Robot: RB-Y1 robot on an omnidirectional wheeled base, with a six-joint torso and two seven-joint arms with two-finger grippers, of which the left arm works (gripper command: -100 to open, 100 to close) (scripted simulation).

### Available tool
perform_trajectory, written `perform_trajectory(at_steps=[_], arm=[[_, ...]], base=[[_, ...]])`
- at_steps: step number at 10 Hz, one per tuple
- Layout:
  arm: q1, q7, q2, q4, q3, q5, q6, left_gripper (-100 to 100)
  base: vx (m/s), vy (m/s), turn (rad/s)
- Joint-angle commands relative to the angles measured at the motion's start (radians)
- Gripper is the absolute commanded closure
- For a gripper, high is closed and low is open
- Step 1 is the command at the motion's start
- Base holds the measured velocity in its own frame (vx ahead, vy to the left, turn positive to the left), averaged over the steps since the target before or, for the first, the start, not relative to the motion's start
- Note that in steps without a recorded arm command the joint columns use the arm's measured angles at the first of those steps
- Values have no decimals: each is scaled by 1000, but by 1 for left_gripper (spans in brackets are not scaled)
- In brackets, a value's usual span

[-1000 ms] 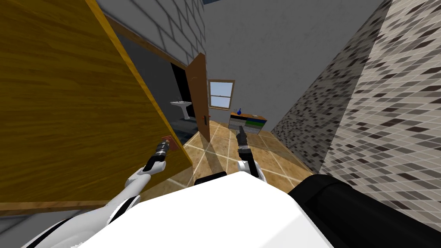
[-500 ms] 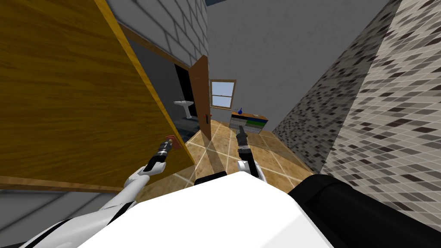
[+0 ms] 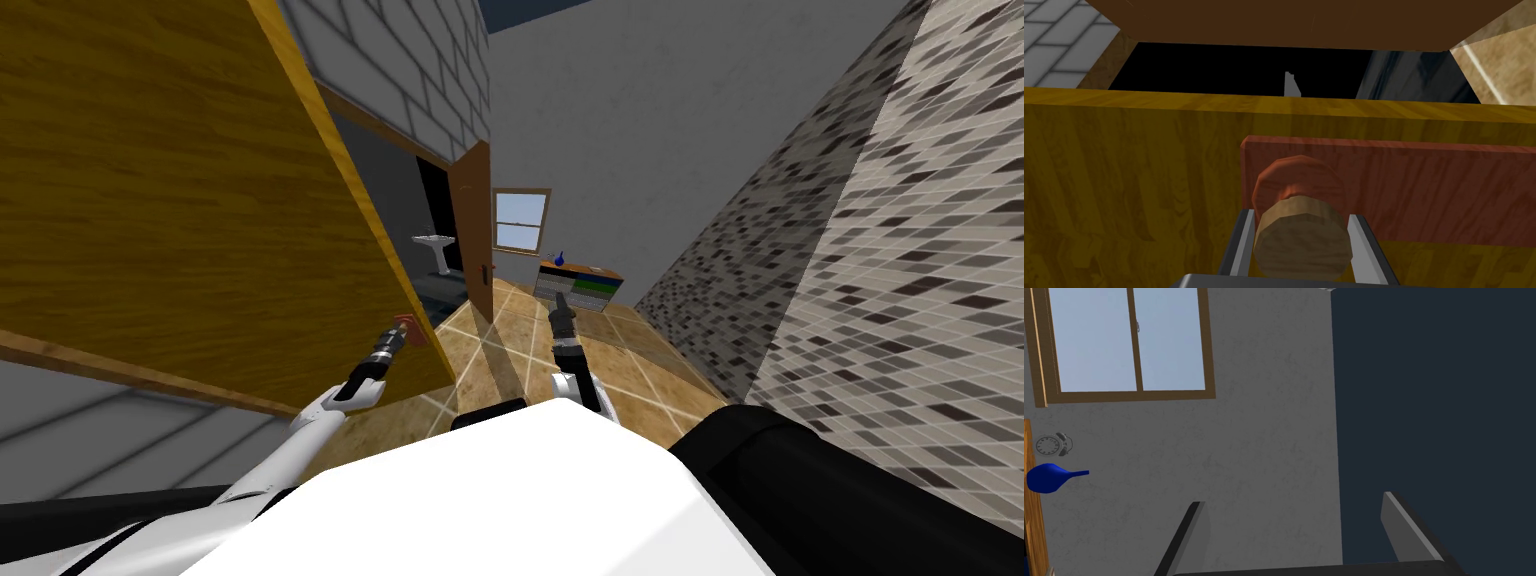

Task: Pull the door open

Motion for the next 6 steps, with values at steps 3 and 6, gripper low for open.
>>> perform_trajectory(at_steps=[3,6], arm=[[-16,24,-21,-29,-71,-31,2,100],[-25,38,-32,-46,-111,-48,3,100]], base=[[88,-54,248],[58,-39,132]])
